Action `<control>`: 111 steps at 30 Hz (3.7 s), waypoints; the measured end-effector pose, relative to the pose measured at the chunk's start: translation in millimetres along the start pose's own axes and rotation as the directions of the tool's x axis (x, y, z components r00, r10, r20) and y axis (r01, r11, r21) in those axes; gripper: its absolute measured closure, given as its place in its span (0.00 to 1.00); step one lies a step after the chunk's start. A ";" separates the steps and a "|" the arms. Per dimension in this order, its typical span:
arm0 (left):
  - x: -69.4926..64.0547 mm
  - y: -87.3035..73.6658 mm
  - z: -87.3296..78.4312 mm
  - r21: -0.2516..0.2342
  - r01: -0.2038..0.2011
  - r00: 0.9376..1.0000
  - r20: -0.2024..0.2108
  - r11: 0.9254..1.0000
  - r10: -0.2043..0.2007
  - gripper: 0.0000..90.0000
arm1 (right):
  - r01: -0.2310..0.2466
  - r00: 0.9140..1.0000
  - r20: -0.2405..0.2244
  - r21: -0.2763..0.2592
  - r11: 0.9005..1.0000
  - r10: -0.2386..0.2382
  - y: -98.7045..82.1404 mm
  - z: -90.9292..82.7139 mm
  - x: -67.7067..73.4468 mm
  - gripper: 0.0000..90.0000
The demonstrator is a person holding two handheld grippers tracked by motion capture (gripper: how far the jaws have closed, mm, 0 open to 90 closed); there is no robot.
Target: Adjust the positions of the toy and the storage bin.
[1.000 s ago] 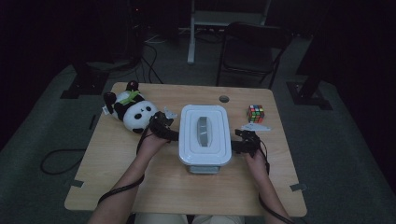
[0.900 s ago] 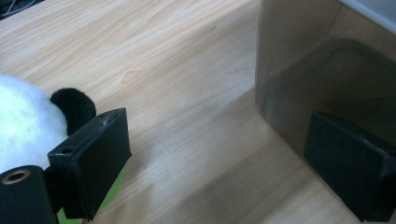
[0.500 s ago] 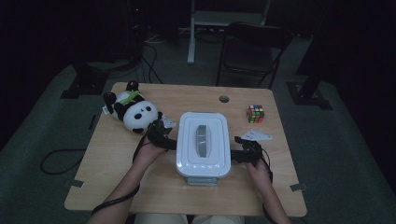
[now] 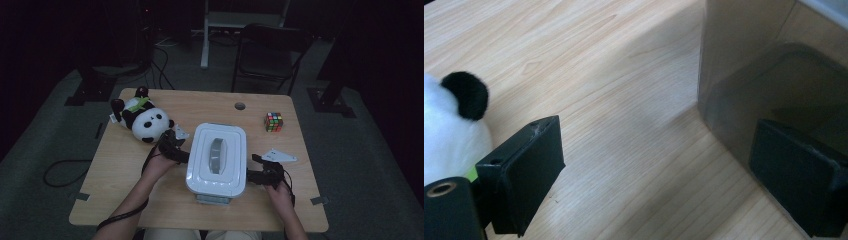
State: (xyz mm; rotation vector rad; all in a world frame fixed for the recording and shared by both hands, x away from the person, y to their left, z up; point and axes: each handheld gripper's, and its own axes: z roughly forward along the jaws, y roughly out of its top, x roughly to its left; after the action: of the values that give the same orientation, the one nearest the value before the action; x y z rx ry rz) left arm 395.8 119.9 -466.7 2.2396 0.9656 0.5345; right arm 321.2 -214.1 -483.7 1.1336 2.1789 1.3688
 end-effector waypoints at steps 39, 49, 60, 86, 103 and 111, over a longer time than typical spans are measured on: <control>21.7 -31.6 -6.0 0.026 0.012 0.999 -0.052 1.000 -0.011 0.12 | 0.022 0.998 0.058 -0.004 1.000 -0.021 -1.6 -9.3 -14.8 0.15; 9.1 -56.1 -10.4 0.059 -0.007 0.998 -0.055 0.998 0.010 0.12 | -0.036 0.984 0.173 -0.055 0.998 0.045 21.6 -7.3 -52.3 0.15; 4.1 -73.4 -20.9 0.048 0.024 0.999 -0.031 0.999 -0.023 0.12 | -0.102 0.955 0.271 -0.080 0.992 0.121 39.9 0.2 -87.0 0.13; -9.6 -132.7 -57.4 0.022 0.101 0.995 0.013 0.995 -0.101 0.10 | -0.253 0.873 0.421 -0.035 0.967 0.244 49.6 44.9 -159.7 0.13; -8.8 -145.2 -60.0 0.021 0.113 0.993 0.030 0.993 -0.113 0.00 | -0.283 0.859 0.460 0.065 0.957 0.223 46.6 78.2 -177.0 0.19; -7.9 -145.3 -59.9 0.021 0.114 0.993 0.027 0.993 -0.114 0.01 | -0.300 0.850 0.470 0.062 0.952 0.238 46.2 80.6 -179.7 0.35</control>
State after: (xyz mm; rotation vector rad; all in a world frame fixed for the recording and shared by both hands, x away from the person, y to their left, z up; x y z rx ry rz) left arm 284.1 214.3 -524.5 2.1877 1.0810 0.4426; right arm 506.2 -292.8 -506.3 1.6735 1.8330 0.9266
